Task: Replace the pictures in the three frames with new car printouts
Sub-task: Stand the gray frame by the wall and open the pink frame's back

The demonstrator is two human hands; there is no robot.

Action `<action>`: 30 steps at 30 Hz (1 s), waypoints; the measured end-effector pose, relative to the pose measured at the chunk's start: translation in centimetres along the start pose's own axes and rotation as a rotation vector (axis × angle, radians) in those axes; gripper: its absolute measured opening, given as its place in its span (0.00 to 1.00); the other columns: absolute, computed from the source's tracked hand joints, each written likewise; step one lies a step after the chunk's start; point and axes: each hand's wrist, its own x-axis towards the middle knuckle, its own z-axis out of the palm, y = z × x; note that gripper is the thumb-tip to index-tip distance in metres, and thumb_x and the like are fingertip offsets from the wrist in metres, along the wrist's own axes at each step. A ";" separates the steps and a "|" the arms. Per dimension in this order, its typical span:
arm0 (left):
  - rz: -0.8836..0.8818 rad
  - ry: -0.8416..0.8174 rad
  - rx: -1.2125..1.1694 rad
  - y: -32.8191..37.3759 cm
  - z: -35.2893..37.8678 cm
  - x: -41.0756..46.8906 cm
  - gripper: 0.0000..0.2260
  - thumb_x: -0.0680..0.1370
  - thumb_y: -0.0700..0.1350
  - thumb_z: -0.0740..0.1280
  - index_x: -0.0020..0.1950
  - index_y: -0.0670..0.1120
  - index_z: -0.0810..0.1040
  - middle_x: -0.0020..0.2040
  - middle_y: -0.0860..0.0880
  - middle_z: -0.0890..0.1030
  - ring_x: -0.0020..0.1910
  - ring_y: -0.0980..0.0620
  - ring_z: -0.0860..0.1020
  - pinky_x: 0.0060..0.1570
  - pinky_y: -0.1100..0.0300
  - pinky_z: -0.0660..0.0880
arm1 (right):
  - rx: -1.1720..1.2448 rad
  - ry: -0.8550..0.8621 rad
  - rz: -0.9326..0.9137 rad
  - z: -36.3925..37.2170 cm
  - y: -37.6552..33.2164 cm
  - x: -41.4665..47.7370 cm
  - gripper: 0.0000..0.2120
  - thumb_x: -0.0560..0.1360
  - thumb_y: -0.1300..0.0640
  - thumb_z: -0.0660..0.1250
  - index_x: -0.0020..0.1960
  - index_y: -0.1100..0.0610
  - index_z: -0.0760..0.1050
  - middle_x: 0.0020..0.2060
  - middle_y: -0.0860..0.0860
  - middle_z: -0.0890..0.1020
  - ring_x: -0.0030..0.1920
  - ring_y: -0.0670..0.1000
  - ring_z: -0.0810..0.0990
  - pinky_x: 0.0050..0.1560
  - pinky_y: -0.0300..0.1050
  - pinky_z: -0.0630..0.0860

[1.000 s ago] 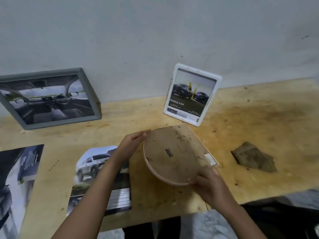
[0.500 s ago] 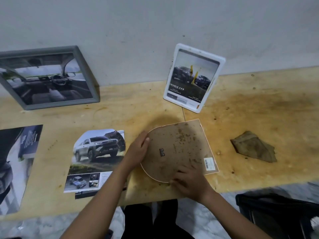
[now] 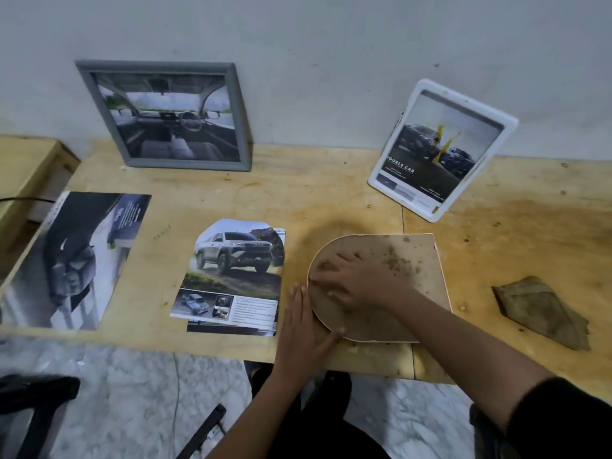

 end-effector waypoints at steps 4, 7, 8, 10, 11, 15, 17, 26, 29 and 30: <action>0.009 -0.001 0.051 -0.2 0.3 0.2 0.52 0.63 0.80 0.39 0.76 0.46 0.40 0.77 0.49 0.41 0.74 0.59 0.36 0.69 0.67 0.35 | -0.167 -0.033 -0.117 -0.2 0.2 -0.2 0.23 0.80 0.44 0.52 0.74 0.43 0.56 0.75 0.51 0.58 0.71 0.59 0.59 0.65 0.58 0.63; 0.027 0.015 0.055 -0.3 0.4 0.2 0.52 0.63 0.80 0.39 0.76 0.45 0.42 0.77 0.49 0.44 0.74 0.58 0.38 0.69 0.67 0.36 | -0.247 -0.064 -0.143 -0.6 0.2 -0.1 0.25 0.79 0.43 0.53 0.75 0.43 0.54 0.76 0.51 0.55 0.71 0.59 0.60 0.63 0.59 0.64; 0.032 0.020 0.064 -0.3 0.4 0.2 0.52 0.63 0.80 0.39 0.76 0.44 0.43 0.77 0.49 0.44 0.74 0.58 0.39 0.69 0.67 0.36 | -0.271 -0.081 -0.154 -0.7 0.2 0.1 0.27 0.78 0.42 0.54 0.75 0.43 0.53 0.76 0.51 0.54 0.71 0.59 0.60 0.63 0.59 0.64; 0.043 0.043 0.075 -0.3 0.6 0.2 0.52 0.65 0.79 0.40 0.76 0.42 0.46 0.77 0.48 0.46 0.74 0.57 0.42 0.70 0.66 0.39 | -0.324 -0.128 -0.174 -1.2 0.0 0.5 0.31 0.75 0.39 0.58 0.75 0.44 0.53 0.76 0.50 0.54 0.70 0.59 0.61 0.62 0.58 0.64; 0.044 0.053 0.074 -0.4 0.7 0.2 0.51 0.66 0.78 0.41 0.76 0.43 0.47 0.76 0.49 0.46 0.74 0.56 0.43 0.71 0.65 0.40 | -0.343 -0.148 -0.183 -1.6 -0.2 0.6 0.34 0.73 0.37 0.60 0.74 0.45 0.53 0.76 0.51 0.54 0.70 0.59 0.61 0.61 0.57 0.64; 0.037 0.052 0.081 -0.4 0.7 0.1 0.48 0.66 0.78 0.43 0.74 0.46 0.39 0.75 0.52 0.42 0.74 0.59 0.40 0.70 0.66 0.38 | -0.454 -0.148 -0.230 -3.3 -1.2 0.8 0.29 0.74 0.44 0.63 0.72 0.47 0.59 0.73 0.52 0.59 0.67 0.57 0.64 0.59 0.54 0.67; 0.039 0.050 0.086 -0.4 0.7 0.1 0.48 0.66 0.77 0.43 0.74 0.45 0.40 0.75 0.51 0.42 0.74 0.59 0.40 0.69 0.69 0.35 | -0.493 -0.111 -0.255 -3.9 -1.7 1.0 0.23 0.78 0.50 0.58 0.72 0.47 0.59 0.71 0.53 0.62 0.66 0.57 0.66 0.58 0.54 0.68; 0.058 0.048 0.108 -0.3 0.6 0.3 0.51 0.68 0.77 0.42 0.75 0.38 0.50 0.74 0.47 0.48 0.75 0.52 0.48 0.70 0.66 0.40 | -0.642 -0.125 -0.292 -3.8 -2.7 3.1 0.24 0.77 0.52 0.63 0.70 0.46 0.58 0.71 0.52 0.60 0.69 0.55 0.61 0.61 0.53 0.64; 0.048 0.006 0.132 -0.3 0.7 0.6 0.45 0.73 0.72 0.46 0.73 0.36 0.59 0.74 0.41 0.60 0.74 0.49 0.57 0.69 0.60 0.50 | -0.631 -0.189 -0.298 -4.3 -2.5 3.3 0.27 0.74 0.51 0.65 0.70 0.50 0.58 0.71 0.53 0.60 0.69 0.56 0.60 0.62 0.52 0.62; 0.040 0.008 0.132 -0.4 0.8 0.6 0.44 0.73 0.72 0.47 0.73 0.37 0.59 0.74 0.42 0.60 0.74 0.50 0.56 0.69 0.60 0.51 | -0.616 -0.223 -0.292 -4.6 -2.3 3.4 0.29 0.74 0.50 0.65 0.71 0.51 0.58 0.71 0.53 0.61 0.70 0.56 0.60 0.64 0.53 0.61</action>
